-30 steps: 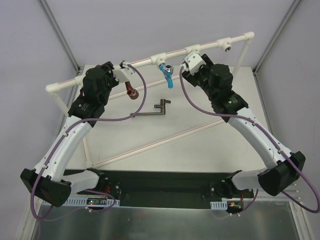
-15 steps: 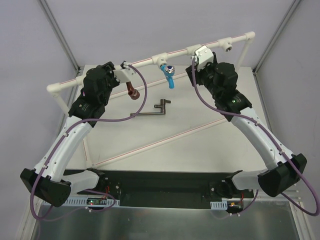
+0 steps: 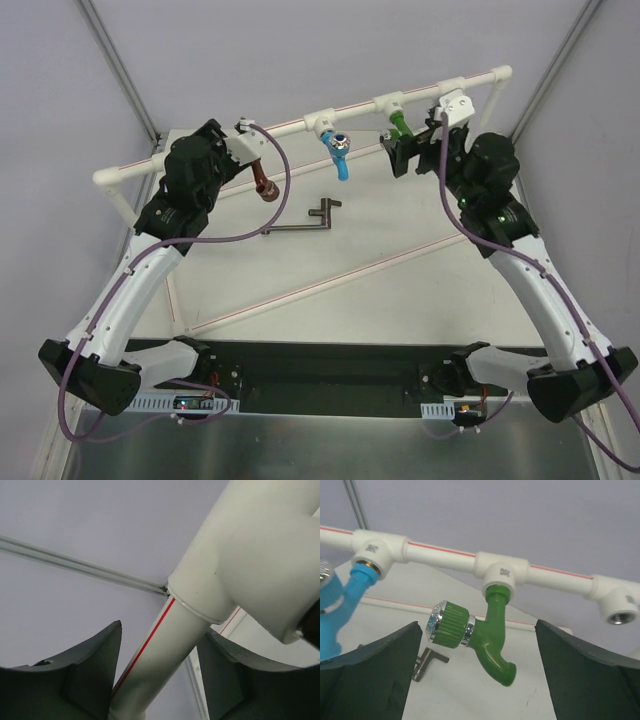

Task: Install the water faucets

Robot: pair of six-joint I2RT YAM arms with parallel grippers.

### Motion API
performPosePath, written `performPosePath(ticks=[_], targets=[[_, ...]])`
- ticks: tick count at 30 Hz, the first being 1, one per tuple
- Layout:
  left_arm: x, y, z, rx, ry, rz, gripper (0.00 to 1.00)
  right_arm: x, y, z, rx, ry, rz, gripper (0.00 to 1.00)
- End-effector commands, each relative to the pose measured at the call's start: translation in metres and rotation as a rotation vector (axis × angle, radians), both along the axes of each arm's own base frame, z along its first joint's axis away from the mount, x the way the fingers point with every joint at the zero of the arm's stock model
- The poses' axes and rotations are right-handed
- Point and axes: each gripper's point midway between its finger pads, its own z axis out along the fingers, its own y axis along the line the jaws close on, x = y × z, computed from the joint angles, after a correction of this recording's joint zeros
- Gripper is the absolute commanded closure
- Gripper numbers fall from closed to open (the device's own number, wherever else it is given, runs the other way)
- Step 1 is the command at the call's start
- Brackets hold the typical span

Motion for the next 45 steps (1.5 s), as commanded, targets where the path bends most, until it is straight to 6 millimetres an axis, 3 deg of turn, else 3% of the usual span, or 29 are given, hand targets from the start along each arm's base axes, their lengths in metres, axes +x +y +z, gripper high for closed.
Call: performPosePath(ticks=[1, 3, 8, 10, 12, 13, 15, 18, 22, 29, 30, 33, 38, 39, 45], targets=[[-0.007, -0.009, -0.007, -0.243, 0.048, 0.024, 0.37, -0.053, -0.018, 0.08, 0.158, -0.167, 0.043, 0.04], [-0.009, -0.01, 0.005, -0.28, 0.024, 0.017, 0.29, -0.065, -0.026, 0.086, 0.146, -0.187, 0.032, 0.04], [-0.026, -0.008, 0.058, -0.413, -0.089, 0.001, 0.12, -0.092, -0.055, 0.092, 0.163, -0.239, -0.048, 0.04], [-0.041, -0.003, 0.081, -0.469, -0.148, -0.009, 0.08, -0.092, -0.074, 0.081, 0.176, -0.226, -0.145, 0.04], [-0.061, 0.002, 0.099, -0.546, -0.198, -0.024, 0.04, -0.105, -0.096, 0.084, 0.213, -0.249, -0.23, 0.04], [-0.067, 0.003, 0.101, -0.567, -0.208, -0.027, 0.01, -0.107, -0.1, 0.075, 0.221, -0.235, -0.248, 0.04], [-0.088, 0.01, 0.11, -0.637, -0.246, -0.033, 0.01, -0.123, -0.115, 0.075, 0.251, -0.259, -0.288, 0.04], [-0.114, 0.018, 0.109, -0.72, -0.28, -0.041, 0.01, -0.141, -0.129, 0.064, 0.269, -0.28, -0.315, 0.04], [-0.138, 0.024, 0.086, -0.808, -0.302, -0.057, 0.01, -0.157, -0.148, 0.048, 0.275, -0.301, -0.376, 0.04], [-0.181, 0.031, 0.066, -0.933, -0.43, -0.153, 0.01, -0.182, -0.186, 0.007, 0.254, -0.261, -0.523, 0.04], [-0.178, 0.029, 0.055, -0.927, -0.416, -0.156, 0.01, -0.181, -0.187, -0.002, 0.256, -0.247, -0.534, 0.04], [-0.181, 0.026, 0.047, -0.921, -0.421, -0.185, 0.01, -0.185, -0.194, -0.014, 0.264, -0.248, -0.569, 0.04], [-0.184, 0.022, 0.039, -0.926, -0.462, -0.23, 0.01, -0.187, -0.211, -0.024, 0.269, -0.238, -0.664, 0.04], [-0.181, 0.019, 0.03, -0.923, -0.45, -0.234, 0.01, -0.187, -0.212, -0.025, 0.266, -0.234, -0.672, 0.04], [-0.178, 0.022, 0.017, -0.895, -0.481, -0.229, 0.01, -0.18, -0.215, -0.035, 0.257, -0.199, -0.715, 0.04]])
